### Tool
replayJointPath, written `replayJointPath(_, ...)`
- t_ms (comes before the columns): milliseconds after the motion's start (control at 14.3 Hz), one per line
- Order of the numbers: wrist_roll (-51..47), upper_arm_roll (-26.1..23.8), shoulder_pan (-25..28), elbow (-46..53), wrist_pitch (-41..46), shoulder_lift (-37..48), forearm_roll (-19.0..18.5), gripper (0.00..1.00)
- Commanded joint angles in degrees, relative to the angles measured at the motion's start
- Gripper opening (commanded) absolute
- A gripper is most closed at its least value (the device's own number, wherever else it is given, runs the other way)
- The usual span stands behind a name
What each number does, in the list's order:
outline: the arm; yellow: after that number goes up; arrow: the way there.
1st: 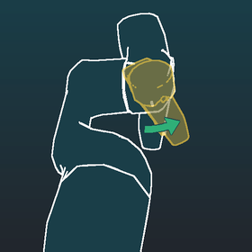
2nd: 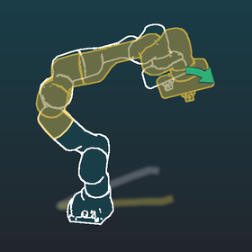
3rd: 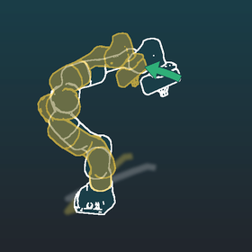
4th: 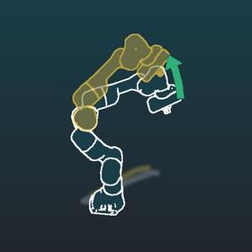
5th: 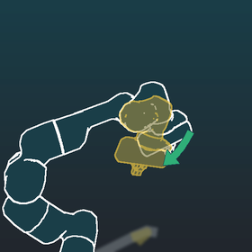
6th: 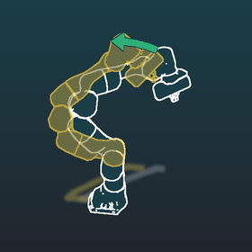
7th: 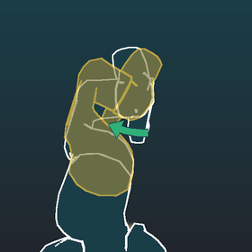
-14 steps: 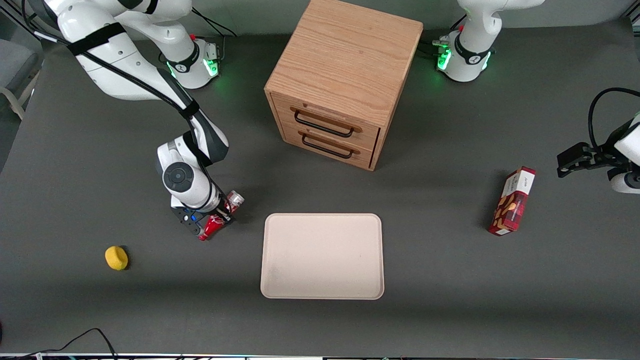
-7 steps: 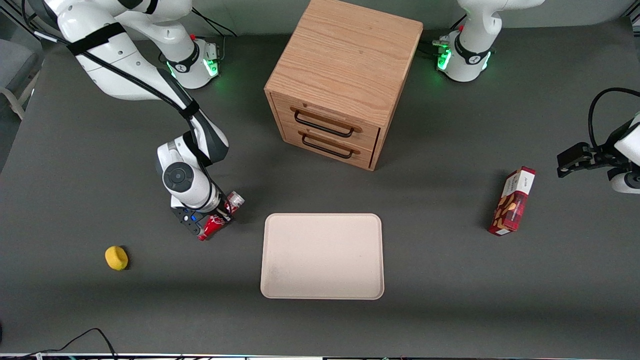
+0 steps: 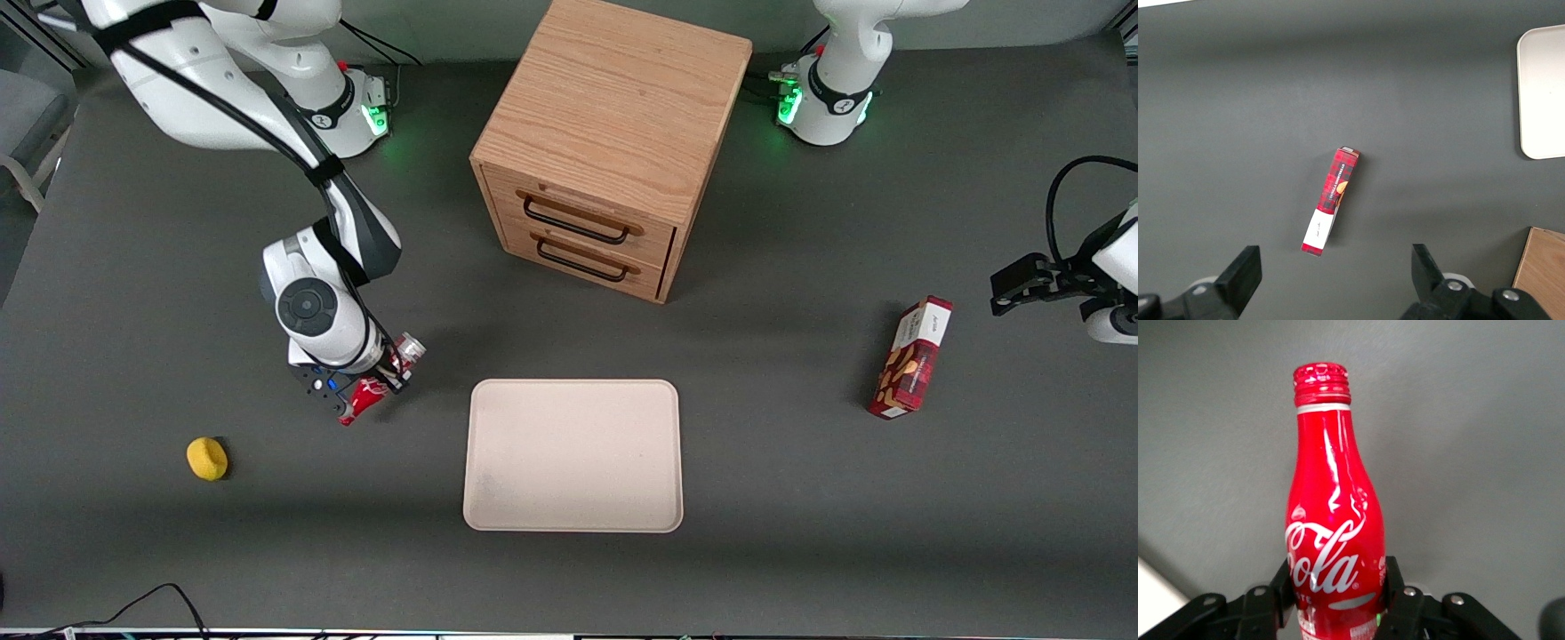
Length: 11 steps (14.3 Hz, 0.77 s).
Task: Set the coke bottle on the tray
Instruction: 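Lift the bottle with the right gripper, turning it upright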
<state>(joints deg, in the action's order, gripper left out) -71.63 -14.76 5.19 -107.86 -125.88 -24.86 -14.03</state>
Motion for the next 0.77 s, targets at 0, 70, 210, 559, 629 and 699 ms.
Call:
replayJointPath(0, 5.25, -2.03, -1.23, 5.35, 11.5, 5.6, 5.31, 0.0)
replayJointPath(70, 7.44, -2.03, -1.32, 7.73, 16.15, 7.0, 7.25, 0.0)
replayJointPath(210, 14.02, -1.5, -2.02, 12.3, 23.81, 9.82, 10.41, 0.0)
replayJointPath(559, 30.91, 3.77, -2.64, 27.24, 42.54, 11.94, 14.74, 0.0)
replayJointPath(629, 31.89, 3.95, -2.64, 28.31, 43.43, 11.94, 14.74, 0.0)
replayJointPath(699, 32.16, 4.04, -2.64, 28.84, 43.44, 11.77, 14.65, 0.0)
